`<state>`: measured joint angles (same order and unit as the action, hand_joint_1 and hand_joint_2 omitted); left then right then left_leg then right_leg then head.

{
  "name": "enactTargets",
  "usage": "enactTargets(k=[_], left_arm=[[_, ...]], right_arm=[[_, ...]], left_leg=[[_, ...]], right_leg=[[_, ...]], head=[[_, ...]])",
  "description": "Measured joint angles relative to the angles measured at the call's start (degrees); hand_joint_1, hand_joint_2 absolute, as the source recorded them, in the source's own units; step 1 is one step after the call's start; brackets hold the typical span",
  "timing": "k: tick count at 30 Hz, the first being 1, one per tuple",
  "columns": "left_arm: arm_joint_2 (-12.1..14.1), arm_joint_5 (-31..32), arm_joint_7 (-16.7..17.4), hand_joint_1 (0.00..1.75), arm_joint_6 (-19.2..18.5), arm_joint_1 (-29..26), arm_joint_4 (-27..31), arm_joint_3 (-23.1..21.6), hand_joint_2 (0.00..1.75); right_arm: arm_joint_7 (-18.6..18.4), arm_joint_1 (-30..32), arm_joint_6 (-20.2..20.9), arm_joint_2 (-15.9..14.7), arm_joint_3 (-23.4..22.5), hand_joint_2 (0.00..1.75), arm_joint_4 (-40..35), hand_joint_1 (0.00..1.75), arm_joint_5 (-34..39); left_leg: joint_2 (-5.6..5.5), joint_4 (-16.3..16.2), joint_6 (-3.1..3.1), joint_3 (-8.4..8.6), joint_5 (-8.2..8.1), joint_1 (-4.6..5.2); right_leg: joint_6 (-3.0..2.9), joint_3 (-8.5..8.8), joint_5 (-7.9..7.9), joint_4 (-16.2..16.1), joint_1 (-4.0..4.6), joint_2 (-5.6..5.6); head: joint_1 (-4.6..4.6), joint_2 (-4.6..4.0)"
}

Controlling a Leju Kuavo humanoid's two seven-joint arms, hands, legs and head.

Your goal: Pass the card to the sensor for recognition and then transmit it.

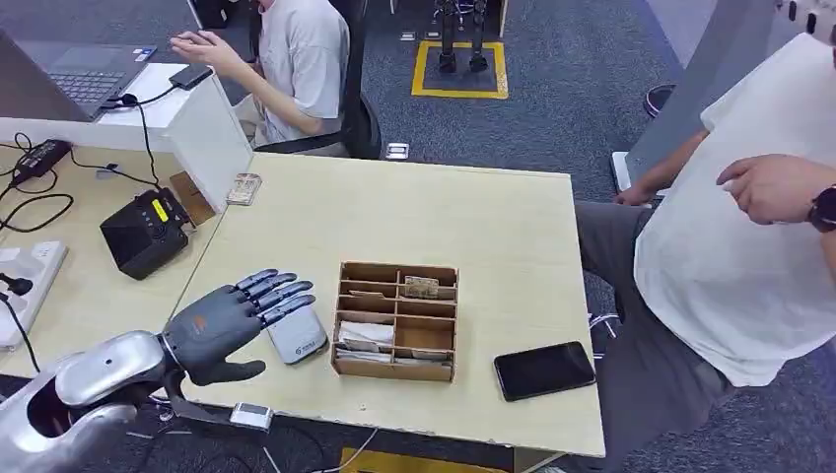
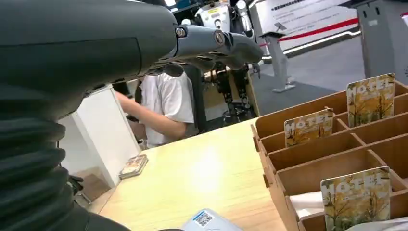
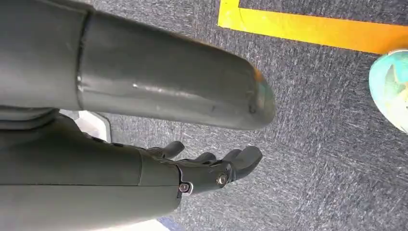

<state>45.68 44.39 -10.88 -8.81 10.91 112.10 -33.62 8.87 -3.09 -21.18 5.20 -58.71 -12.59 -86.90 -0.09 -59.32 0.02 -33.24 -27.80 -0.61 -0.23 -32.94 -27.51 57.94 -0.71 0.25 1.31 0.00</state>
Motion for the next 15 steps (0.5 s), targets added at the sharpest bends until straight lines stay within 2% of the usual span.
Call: enactTargets(k=[5, 11, 15], left_arm=[[0.9, -1.0, 1.2, 0.00, -0.9, 0.8, 0.0, -1.3, 1.75], [5.4, -0.3, 3.5, 0.00, -3.2, 2.9, 0.2, -4.5, 1.75], [6.9, -0.7, 4.0, 0.00, -3.2, 3.2, 0.3, -5.8, 1.75]], right_arm=[[-0.4, 0.0, 0.0, 0.0, 0.0, 0.00, 0.0, 0.00, 0.0], [-0.9, 0.0, 0.2, 0.0, -0.1, 0.00, 0.0, 0.00, 0.2], [-1.0, -0.1, 0.2, 0.0, -0.2, 0.00, 0.0, 0.00, 0.8]], left_leg=[[0.01, 0.0, 0.00, -0.01, 0.00, 0.00], [0.01, 0.0, -0.01, 0.01, 0.01, -0.01], [0.01, 0.0, -0.02, 0.00, 0.01, -0.01]], right_leg=[[0.00, 0.00, 0.00, 0.0, 0.00, 0.00], [0.00, 0.00, 0.00, 0.0, 0.00, 0.01], [0.00, 0.00, 0.00, 0.0, 0.00, 0.01]], head=[[0.00, 0.00], [0.02, 0.00], [0.02, 0.00]])
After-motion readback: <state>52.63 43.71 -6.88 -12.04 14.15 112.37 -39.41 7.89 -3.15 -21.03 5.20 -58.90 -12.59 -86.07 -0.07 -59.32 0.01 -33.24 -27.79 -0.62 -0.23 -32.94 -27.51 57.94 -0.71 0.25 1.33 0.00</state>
